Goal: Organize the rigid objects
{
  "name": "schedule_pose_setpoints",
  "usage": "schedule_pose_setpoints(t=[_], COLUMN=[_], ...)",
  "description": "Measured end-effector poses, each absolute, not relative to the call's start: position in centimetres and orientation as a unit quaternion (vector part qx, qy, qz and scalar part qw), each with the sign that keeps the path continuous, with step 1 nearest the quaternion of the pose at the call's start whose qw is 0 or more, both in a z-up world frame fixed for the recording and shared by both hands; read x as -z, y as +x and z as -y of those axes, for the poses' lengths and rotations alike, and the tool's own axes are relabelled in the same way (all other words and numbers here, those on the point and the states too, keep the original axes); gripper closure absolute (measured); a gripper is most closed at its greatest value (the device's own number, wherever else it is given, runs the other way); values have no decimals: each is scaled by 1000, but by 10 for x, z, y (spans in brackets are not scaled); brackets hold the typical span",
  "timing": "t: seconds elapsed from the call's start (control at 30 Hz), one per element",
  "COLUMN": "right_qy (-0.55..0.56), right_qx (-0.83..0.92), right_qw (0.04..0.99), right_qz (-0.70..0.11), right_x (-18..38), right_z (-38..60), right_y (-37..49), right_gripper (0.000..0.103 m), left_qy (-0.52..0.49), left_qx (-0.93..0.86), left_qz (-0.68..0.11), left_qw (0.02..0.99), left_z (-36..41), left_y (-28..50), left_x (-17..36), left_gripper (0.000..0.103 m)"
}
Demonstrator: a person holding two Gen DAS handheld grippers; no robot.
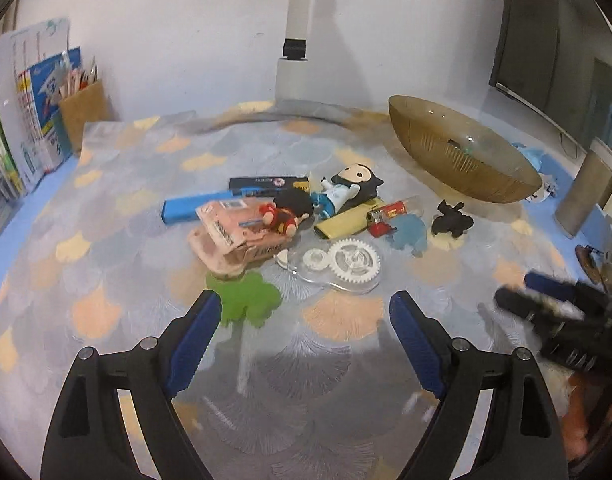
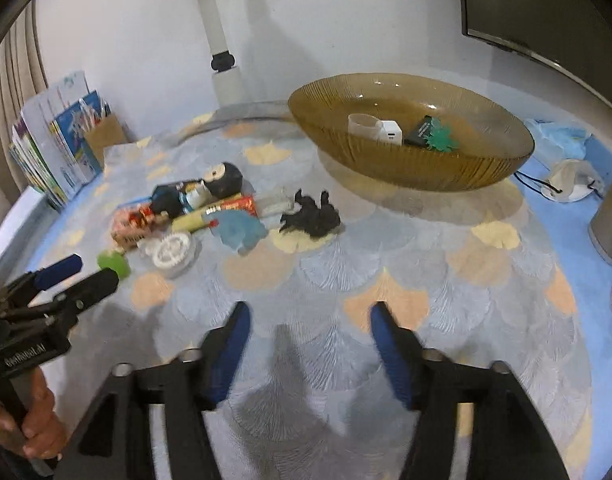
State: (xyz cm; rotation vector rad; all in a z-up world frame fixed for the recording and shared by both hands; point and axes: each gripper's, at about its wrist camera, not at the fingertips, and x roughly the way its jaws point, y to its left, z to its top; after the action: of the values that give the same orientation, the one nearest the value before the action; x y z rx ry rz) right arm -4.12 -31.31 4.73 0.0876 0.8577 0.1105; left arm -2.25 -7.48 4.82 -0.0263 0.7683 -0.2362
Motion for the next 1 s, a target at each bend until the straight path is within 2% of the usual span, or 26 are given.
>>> schedule_pose_setpoints(t=[0.1,0.17,0.23,0.33,0.53,0.7,1.0], right_qy=[-6,-38,-73,-86,-57,-67,-66], right_qx=[-26,-28,-22,-19,-26,-24,-23], right_qw=[909,920,924,928,926,924,923], right_qz=[-415,-389,-376,-362,-372,-375,-379], right_x=[-44,-49,-50,-52,-52,-50,-49], right_z=[300,288,275,270,282,276,276], right_y=[-45,-53,-59,-63,-62,-62,-61], right_gripper=[38,33,20,17,16,13,13], left_qy=[-20,-15,-11,-8,8,24,24], left_qx=[120,120,120,123,128,123,125], left_qz=[-384,-389,-386,-382,-395,-391,-395], left_qw=[915,913,915,916,910,912,910], left_z=[71,73,74,76,84,88,88], left_y=[-20,-20,-22,-24,-22,-25,-24], left_x=[-43,-41,-40,-40,-36,-36,-35], left_gripper=[18,18,18,18,18,18,18])
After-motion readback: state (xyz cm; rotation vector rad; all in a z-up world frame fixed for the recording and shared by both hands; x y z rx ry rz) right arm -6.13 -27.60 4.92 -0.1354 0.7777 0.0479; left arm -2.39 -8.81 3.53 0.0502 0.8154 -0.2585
